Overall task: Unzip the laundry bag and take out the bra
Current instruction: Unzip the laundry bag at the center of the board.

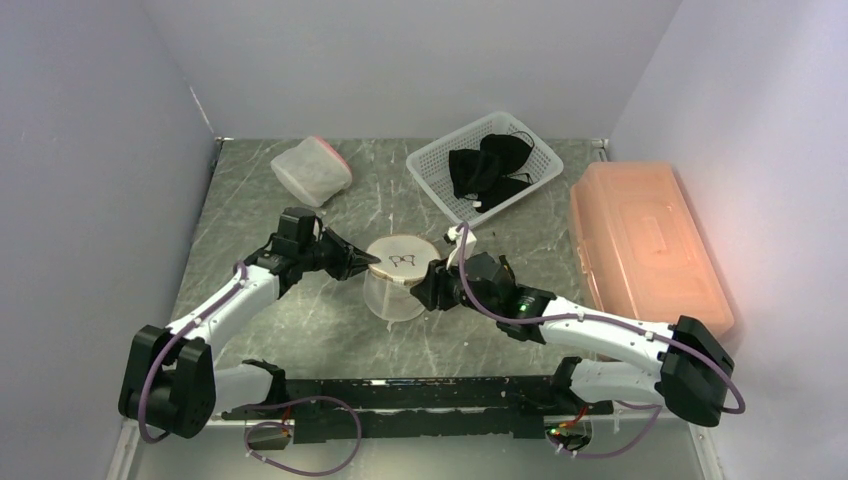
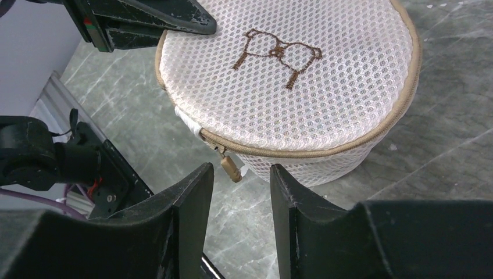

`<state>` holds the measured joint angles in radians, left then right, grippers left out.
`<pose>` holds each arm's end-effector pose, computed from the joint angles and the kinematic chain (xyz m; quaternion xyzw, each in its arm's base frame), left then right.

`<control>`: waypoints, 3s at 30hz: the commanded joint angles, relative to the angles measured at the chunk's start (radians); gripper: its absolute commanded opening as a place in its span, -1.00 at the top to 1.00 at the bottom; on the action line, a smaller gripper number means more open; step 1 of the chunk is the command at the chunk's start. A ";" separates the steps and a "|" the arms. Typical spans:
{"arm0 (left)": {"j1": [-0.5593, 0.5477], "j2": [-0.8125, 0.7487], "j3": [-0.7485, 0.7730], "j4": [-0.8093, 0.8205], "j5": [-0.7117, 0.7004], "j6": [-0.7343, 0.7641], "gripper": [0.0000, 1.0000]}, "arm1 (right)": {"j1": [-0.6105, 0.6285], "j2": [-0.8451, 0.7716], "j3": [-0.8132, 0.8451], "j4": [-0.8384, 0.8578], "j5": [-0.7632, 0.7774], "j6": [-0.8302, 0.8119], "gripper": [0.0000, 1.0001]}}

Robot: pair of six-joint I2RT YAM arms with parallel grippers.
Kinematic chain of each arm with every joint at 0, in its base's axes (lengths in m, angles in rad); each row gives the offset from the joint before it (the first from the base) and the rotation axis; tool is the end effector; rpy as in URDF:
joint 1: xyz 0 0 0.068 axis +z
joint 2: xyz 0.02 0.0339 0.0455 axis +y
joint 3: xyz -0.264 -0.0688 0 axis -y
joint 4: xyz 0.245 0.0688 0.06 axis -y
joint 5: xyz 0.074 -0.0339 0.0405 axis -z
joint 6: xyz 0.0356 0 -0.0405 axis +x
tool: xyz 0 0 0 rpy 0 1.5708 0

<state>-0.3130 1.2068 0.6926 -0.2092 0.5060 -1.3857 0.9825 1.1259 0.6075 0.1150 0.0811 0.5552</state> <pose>0.2303 -0.0927 0.2223 -0.3625 0.8112 -0.4496 0.0916 0.1409 0.2061 0.2395 -0.1549 0.8195 0.3586 0.4193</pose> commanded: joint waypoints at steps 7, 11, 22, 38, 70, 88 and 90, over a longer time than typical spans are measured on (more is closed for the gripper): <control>0.002 -0.030 0.024 -0.012 -0.020 -0.010 0.95 | 0.005 0.010 0.037 0.062 -0.037 0.016 0.24; 0.002 -0.037 0.024 -0.013 -0.022 -0.010 0.95 | 0.005 0.028 0.045 0.066 -0.042 0.018 0.33; 0.002 -0.035 0.016 -0.004 -0.019 -0.011 0.95 | 0.005 0.034 0.044 0.078 -0.047 0.024 0.46; -0.001 -0.025 0.006 0.017 -0.018 -0.015 0.95 | 0.005 0.047 0.062 0.072 -0.037 0.025 0.53; -0.006 0.105 0.107 0.025 0.207 0.257 0.95 | 0.012 -0.173 -0.045 -0.201 0.223 -0.046 1.00; -0.007 0.168 0.183 -0.081 0.202 0.377 0.22 | 0.013 -0.224 -0.076 -0.194 0.199 -0.077 1.00; -0.006 0.141 0.176 -0.100 0.176 0.380 -0.50 | 0.013 -0.228 -0.085 -0.172 0.184 -0.064 1.00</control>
<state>-0.3187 1.3846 0.8413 -0.2672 0.6937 -1.0405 0.9958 0.9211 0.5377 -0.1181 0.2783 0.4892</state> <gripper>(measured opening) 0.466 0.034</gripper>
